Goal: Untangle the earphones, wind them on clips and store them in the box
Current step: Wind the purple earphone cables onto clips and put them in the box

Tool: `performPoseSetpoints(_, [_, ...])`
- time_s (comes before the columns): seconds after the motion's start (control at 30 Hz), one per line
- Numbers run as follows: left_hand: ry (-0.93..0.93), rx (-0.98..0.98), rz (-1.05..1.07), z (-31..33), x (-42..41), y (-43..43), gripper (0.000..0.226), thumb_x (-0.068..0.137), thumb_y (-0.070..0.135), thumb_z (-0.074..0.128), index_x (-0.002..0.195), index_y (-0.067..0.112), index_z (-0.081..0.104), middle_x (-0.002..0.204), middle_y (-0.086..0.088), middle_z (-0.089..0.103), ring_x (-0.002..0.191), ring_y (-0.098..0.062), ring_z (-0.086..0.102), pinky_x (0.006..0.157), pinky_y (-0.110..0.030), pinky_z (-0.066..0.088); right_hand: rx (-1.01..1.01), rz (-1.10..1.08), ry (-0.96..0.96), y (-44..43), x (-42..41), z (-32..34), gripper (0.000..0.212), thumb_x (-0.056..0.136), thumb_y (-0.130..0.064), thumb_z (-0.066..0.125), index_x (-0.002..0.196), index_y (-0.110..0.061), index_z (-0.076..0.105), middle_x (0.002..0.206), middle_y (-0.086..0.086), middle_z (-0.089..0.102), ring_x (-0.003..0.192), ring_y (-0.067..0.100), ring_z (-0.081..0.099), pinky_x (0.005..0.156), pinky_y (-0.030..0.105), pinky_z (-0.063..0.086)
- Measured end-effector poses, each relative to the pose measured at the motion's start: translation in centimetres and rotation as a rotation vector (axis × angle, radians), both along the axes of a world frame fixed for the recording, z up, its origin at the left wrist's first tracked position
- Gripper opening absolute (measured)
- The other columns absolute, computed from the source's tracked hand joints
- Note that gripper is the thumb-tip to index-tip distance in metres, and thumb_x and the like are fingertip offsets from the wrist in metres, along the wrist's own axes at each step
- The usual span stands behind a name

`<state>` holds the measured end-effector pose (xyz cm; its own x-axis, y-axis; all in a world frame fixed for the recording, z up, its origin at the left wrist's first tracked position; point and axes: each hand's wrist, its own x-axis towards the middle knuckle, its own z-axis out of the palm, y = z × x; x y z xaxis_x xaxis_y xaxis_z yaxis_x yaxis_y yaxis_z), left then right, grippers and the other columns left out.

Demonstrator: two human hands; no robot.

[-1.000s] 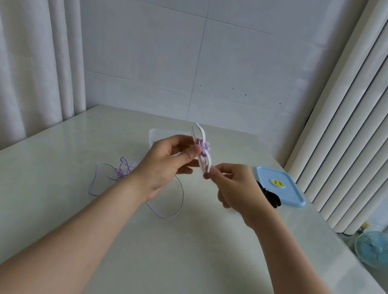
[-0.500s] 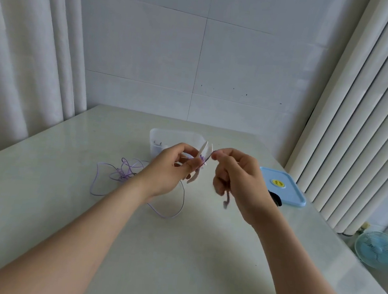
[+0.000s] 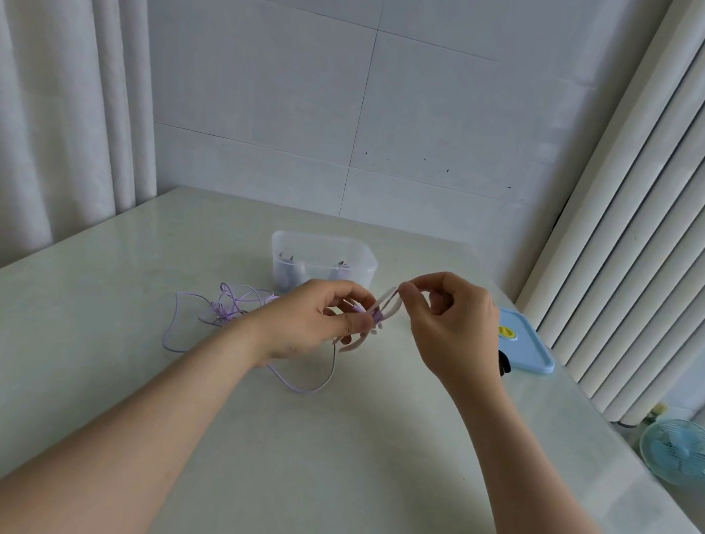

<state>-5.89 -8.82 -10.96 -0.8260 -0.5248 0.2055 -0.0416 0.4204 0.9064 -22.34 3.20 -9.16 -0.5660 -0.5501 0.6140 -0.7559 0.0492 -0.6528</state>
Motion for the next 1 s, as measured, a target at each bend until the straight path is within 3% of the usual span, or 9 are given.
performPoseSetpoints(0.13, [0.042, 0.038, -0.006, 0.5, 0.0, 0.4, 0.017, 0.101, 0.025, 0.067, 0.118, 0.025, 0.071, 0.095, 0.011, 0.073, 0.084, -0.008, 0.064, 0.074, -0.012, 0.047, 0.052, 0.04, -0.097, -0.2, -0.6, -0.2, 0.014, 0.096, -0.028, 0.07, 0.082, -0.027, 0.075, 0.06, -0.001, 0.052, 0.053, 0.01, 0.041, 0.054, 0.027, 0.032])
performPoseSetpoints(0.23, [0.108, 0.131, 0.002, 1.0, -0.2, 0.9, 0.024, 0.098, 0.028, 0.069, 0.122, 0.024, 0.07, 0.1, 0.009, 0.075, 0.088, -0.006, 0.067, 0.074, -0.022, 0.045, 0.172, 0.119, -0.163, -0.2, -0.6, -0.5, 0.019, 0.101, -0.026, 0.064, 0.086, -0.026, 0.075, 0.055, -0.005, 0.052, 0.049, 0.007, 0.043, 0.053, 0.026, 0.038])
performPoseSetpoints(0.33, [0.214, 0.218, 0.096, 1.3, -0.3, 0.9, 0.019, 0.095, 0.027, 0.073, 0.114, 0.022, 0.071, 0.102, 0.002, 0.08, 0.093, -0.011, 0.074, 0.08, -0.031, 0.048, 0.281, 0.23, -0.276, 0.0, 0.1, -0.6, 0.022, 0.101, -0.03, 0.065, 0.086, -0.018, 0.074, 0.055, -0.003, 0.058, 0.049, 0.016, 0.057, 0.054, 0.035, 0.056])
performPoseSetpoints(0.47, [0.279, 0.229, 0.206, 1.2, -0.2, 0.6, 0.023, 0.094, 0.03, 0.075, 0.114, 0.018, 0.072, 0.101, -0.004, 0.081, 0.095, -0.022, 0.078, 0.082, -0.037, 0.055, 0.38, 0.392, -0.45, 0.3, 1.5, -0.3, 0.029, 0.103, -0.029, 0.064, 0.089, -0.005, 0.071, 0.063, 0.007, 0.054, 0.048, 0.021, 0.052, 0.046, 0.032, 0.051])
performPoseSetpoints(0.6, [0.321, 0.271, 0.256, 1.0, -0.6, 0.7, 0.025, 0.095, 0.031, 0.075, 0.115, 0.017, 0.072, 0.101, -0.006, 0.08, 0.088, -0.027, 0.079, 0.081, -0.04, 0.06, 0.386, 0.45, -0.451, 0.5, 1.9, -0.2, 0.023, 0.103, -0.018, 0.059, 0.092, -0.004, 0.075, 0.065, 0.005, 0.057, 0.051, 0.019, 0.047, 0.047, 0.028, 0.038])
performPoseSetpoints(0.73, [0.346, 0.336, 0.327, 0.8, -0.9, 0.6, 0.023, 0.096, 0.037, 0.074, 0.113, 0.021, 0.072, 0.102, -0.006, 0.079, 0.083, -0.02, 0.076, 0.075, -0.037, 0.059, 0.444, 0.551, -0.433, 0.8, 2.4, 0.0, 0.021, 0.103, -0.019, 0.062, 0.097, -0.009, 0.08, 0.072, 0.005, 0.07, 0.057, 0.018, 0.05, 0.051, 0.028, 0.041])
performPoseSetpoints(0.83, [0.345, 0.409, 0.355, 0.6, -1.0, 0.4, 0.021, 0.097, 0.039, 0.073, 0.112, 0.025, 0.069, 0.097, -0.001, 0.079, 0.079, -0.015, 0.073, 0.069, -0.035, 0.049, 0.448, 0.615, -0.378, 0.9, 2.8, -0.1, 0.018, 0.101, -0.018, 0.064, 0.098, -0.009, 0.08, 0.077, 0.011, 0.074, 0.057, 0.023, 0.049, 0.052, 0.03, 0.041])
performPoseSetpoints(1.0, [0.337, 0.244, 0.396, 0.2, -0.9, -0.1, 0.018, 0.098, 0.036, 0.073, 0.11, 0.025, 0.065, 0.096, -0.001, 0.077, 0.074, -0.013, 0.071, 0.063, -0.028, 0.045, 0.328, 0.575, -0.192, 0.6, 3.0, -0.1, 0.023, 0.102, -0.022, 0.062, 0.09, -0.012, 0.079, 0.072, 0.01, 0.072, 0.052, 0.017, 0.05, 0.052, 0.029, 0.042])
